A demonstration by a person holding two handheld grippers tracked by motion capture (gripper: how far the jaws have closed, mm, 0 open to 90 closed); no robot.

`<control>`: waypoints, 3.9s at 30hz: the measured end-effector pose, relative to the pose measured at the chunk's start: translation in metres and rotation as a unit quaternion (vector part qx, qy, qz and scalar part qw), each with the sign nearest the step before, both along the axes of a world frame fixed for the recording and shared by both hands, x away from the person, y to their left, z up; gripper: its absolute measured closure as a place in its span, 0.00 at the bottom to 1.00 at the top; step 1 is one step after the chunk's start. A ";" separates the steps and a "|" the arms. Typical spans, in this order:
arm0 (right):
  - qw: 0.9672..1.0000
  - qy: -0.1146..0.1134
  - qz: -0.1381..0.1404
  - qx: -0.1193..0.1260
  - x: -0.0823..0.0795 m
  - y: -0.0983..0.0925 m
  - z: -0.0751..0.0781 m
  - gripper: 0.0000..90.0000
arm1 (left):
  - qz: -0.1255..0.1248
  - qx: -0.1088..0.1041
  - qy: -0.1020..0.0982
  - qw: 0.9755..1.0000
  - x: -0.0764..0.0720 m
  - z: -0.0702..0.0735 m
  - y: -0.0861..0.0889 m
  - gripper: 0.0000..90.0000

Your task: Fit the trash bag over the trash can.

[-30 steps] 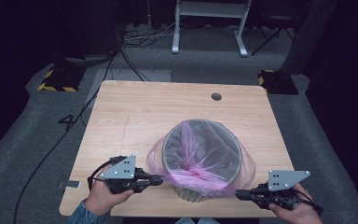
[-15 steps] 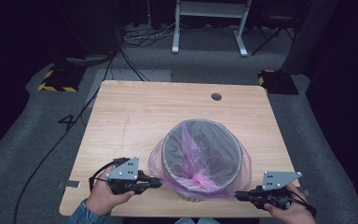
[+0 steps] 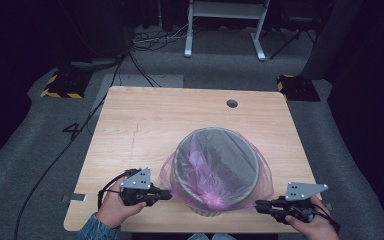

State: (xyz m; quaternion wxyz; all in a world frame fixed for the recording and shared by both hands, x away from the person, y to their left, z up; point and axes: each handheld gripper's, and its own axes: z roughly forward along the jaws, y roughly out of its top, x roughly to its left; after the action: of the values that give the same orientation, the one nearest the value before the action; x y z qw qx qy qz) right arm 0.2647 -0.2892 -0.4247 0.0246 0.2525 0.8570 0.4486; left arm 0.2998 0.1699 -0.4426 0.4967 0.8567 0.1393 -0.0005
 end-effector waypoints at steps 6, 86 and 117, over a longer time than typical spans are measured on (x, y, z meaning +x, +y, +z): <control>0.996 -0.065 -0.049 0.045 -0.001 -0.014 0.027 0.47 | 0.015 -0.009 -0.010 1.000 0.000 0.005 0.002 1.00; 0.979 0.051 -0.170 -0.097 0.045 -0.050 -0.057 0.99 | 0.029 0.025 0.083 0.996 0.014 -0.032 0.007 0.99; 0.996 -0.085 -0.042 0.001 0.068 0.002 0.012 1.00 | 0.071 -0.032 -0.031 0.996 0.008 0.022 -0.021 0.18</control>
State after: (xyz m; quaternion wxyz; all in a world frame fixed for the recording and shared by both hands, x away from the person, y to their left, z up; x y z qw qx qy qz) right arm 0.3331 -0.2874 -0.4122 0.1158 0.2492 0.8402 0.4676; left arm 0.3074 0.1485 -0.4206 0.5267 0.8279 0.1840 0.0570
